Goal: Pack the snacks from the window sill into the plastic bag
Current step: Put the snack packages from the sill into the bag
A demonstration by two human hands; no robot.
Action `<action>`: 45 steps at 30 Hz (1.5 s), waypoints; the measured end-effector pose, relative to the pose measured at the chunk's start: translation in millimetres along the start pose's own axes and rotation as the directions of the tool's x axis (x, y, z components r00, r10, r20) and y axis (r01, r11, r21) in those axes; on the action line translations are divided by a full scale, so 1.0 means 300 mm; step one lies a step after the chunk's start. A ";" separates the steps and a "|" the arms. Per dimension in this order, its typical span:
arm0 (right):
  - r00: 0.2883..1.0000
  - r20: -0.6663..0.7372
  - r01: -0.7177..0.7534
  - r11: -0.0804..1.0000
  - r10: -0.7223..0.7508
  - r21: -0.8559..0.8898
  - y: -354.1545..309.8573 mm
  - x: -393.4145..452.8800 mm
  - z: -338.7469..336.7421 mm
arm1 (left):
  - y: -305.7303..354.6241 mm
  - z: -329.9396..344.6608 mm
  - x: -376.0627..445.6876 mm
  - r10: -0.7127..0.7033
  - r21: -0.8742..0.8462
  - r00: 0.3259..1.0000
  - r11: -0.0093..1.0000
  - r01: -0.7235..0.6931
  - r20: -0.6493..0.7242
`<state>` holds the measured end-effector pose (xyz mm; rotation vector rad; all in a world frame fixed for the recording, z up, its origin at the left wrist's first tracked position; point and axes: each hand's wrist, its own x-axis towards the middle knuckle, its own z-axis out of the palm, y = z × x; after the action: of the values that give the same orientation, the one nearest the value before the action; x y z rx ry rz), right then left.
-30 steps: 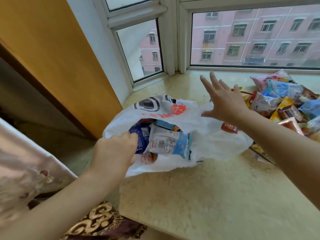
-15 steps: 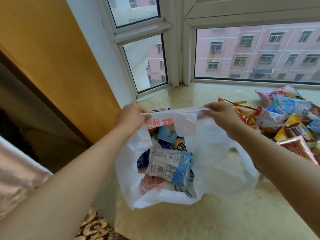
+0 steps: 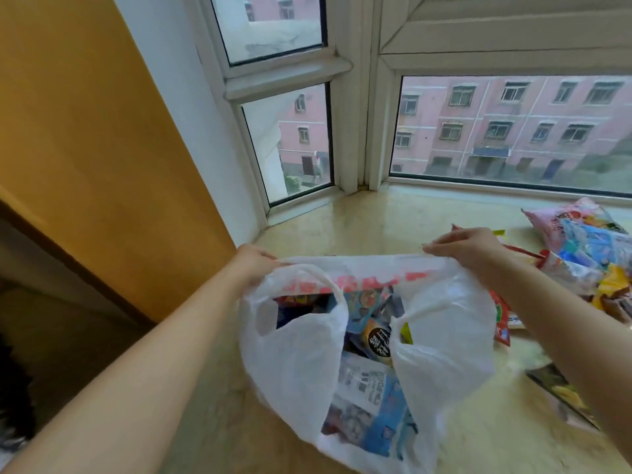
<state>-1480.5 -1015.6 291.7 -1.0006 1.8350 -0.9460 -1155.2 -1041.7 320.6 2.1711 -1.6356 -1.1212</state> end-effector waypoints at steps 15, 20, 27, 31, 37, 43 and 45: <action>0.608 0.432 0.512 -0.088 -0.666 -0.855 0.273 -0.148 0.106 | -0.058 0.321 -0.044 0.634 0.877 0.737 0.188 -0.442 0.235; 0.576 0.440 0.541 -0.082 -0.689 -0.837 0.281 -0.042 0.036 | -0.083 0.288 -0.044 0.606 0.916 0.772 0.172 -0.362 0.192; 0.635 0.336 0.613 0.188 -0.696 -0.767 0.174 0.118 -0.082 | -0.185 0.080 0.046 0.809 0.841 0.560 0.171 -0.513 0.177; 0.932 0.189 0.337 0.548 -0.309 -0.766 0.109 0.110 -0.038 | -0.192 0.028 0.083 0.718 0.599 0.685 0.498 -0.627 0.120; 0.411 0.306 0.652 0.042 -0.859 -0.757 0.221 -0.115 0.134 | -0.068 0.102 -0.042 0.504 0.282 0.754 0.863 -0.419 -0.421; 0.555 0.212 0.504 0.122 -0.805 -0.855 0.334 -0.113 0.300 | -0.036 0.461 -0.121 0.915 0.906 0.403 0.141 -0.398 0.035; 0.564 0.215 0.492 0.115 -0.797 -0.863 0.333 -0.076 0.300 | -0.055 0.461 -0.040 0.799 0.911 0.600 0.272 -0.310 -0.034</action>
<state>-1418.9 -975.2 177.0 -2.6939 2.1566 -0.5460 -1236.6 -987.3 220.9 1.5561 -2.6432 0.6354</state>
